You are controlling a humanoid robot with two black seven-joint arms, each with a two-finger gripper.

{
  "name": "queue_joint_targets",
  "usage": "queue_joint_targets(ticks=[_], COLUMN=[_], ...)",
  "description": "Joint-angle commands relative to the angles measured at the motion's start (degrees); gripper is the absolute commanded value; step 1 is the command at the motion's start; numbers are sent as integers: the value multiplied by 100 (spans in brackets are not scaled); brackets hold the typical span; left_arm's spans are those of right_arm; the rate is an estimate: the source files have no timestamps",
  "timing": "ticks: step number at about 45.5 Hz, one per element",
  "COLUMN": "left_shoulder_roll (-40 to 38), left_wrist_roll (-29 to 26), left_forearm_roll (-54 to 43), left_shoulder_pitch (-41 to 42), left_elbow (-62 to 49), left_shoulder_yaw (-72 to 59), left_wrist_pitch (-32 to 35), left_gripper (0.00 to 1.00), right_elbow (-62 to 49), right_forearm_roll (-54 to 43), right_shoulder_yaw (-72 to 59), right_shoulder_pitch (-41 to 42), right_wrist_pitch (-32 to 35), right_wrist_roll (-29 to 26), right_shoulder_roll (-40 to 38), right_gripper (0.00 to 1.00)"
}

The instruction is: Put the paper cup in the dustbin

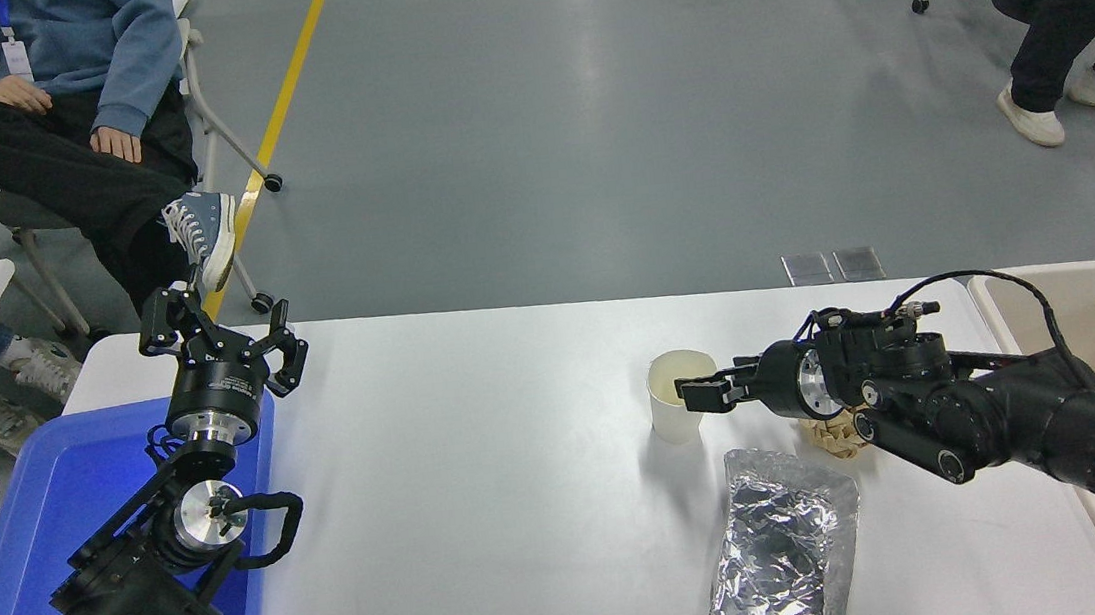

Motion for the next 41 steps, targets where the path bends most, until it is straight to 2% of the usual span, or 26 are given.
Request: queue_joint_targets(ticks=[1,8,11,14,18,31,41], left_shoulder_roll=[0,0,0,0,0,0,0], left_wrist_roll=[0,0,0,0,0,0,0], left_forearm_roll=[0,0,0,0,0,0,0], left_shoulder_pitch=[0,0,0,0,0,0,0], left_elbow=[0,0,0,9,0,0,0], left_shoulder_yaw=[0,0,0,0,0,0,0], left_wrist_pitch=[-1,-1,-1,-1,-1,-1,-1], left_gripper=[100,100,100,100,100,100,100], right_elbow=[-94,-85,-76,-67,-41,73,609], right_forearm_roll=[-38,-29,-20,-20,-11,120,700], right_shoulder_yaw=[-6,-6,-6,-6,-6,108,135], right_shoulder_pitch=[-107,-107,-107,-81,-63,-10,121], right_wrist_pitch=[-1,-1,-1,16,52,96,148], right_wrist_roll=[4,-5,-5,-5,-5,4,-5], right_shoulder_roll=[41,41,41,32,32,32,-117], right_gripper=[61,44,28,19,1,0,0])
